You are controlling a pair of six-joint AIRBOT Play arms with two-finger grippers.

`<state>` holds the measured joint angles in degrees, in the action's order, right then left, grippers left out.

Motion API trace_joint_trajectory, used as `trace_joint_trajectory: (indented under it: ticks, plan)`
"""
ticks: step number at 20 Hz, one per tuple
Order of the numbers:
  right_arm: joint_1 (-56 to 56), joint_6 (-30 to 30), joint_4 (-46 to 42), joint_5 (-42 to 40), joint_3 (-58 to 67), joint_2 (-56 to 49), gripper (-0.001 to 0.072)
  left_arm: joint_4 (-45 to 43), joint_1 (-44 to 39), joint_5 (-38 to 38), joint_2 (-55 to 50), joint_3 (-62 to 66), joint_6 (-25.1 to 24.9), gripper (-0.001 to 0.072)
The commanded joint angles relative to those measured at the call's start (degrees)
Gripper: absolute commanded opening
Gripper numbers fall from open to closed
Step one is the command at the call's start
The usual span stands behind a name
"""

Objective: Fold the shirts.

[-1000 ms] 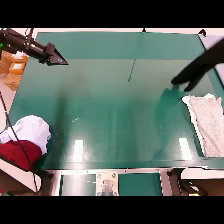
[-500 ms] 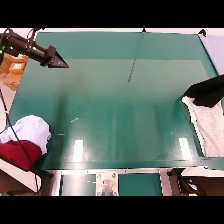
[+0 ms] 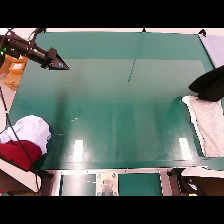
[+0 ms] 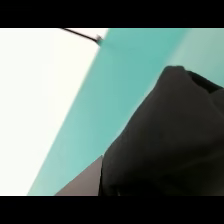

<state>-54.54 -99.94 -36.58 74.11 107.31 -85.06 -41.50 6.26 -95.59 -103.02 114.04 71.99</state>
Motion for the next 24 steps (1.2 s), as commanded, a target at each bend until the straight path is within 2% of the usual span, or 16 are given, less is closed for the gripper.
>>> trace_joint_trajectory:
  ticks: [1,4,9,13,16,21,22,23,24]
  plan:
    - [0.07,0.72,0.76,-2.49,-0.04,-1.05,0.0017,0.0,0.02,-0.04,0.04,-0.02,-0.02,0.0031]
    - [0.02,0.42,-5.29,2.82,-0.74,-1.18,0.0017,0.0,0.02,0.0,0.04,-0.02,0.0,0.0031]
    - [-4.39,-6.95,-15.13,17.4,-0.83,0.87,0.0017,0.0,0.02,-0.94,0.04,-0.02,-0.04,0.0031]
    - [-8.79,-9.31,-33.27,31.63,-0.87,3.74,0.0018,0.0,0.02,-2.14,0.04,-0.02,-0.02,0.0031]
    - [-10.75,-8.7,-40.96,31.39,-7.87,8.09,0.0018,-0.02,0.02,-2.23,0.04,-0.02,-0.02,0.0031]
    - [-10.82,-6.47,-55.39,31.26,-31.02,11.3,0.0019,-0.02,0.02,-2.4,0.04,-0.02,-0.04,0.0031]
    - [-10.86,-5.9,-58.05,30.03,-35.47,11.28,0.0044,-0.02,0.02,-2.38,0.04,-0.02,-0.04,0.0031]
    - [-11.15,-5.9,-59.28,28.26,-39.17,11.19,0.0215,-0.02,0.02,-2.34,0.04,-0.02,-0.04,0.0031]
    - [-11.41,-5.9,-59.28,26.29,-41.86,11.13,0.0443,0.0,0.02,-2.34,0.04,-0.02,-0.02,0.0031]
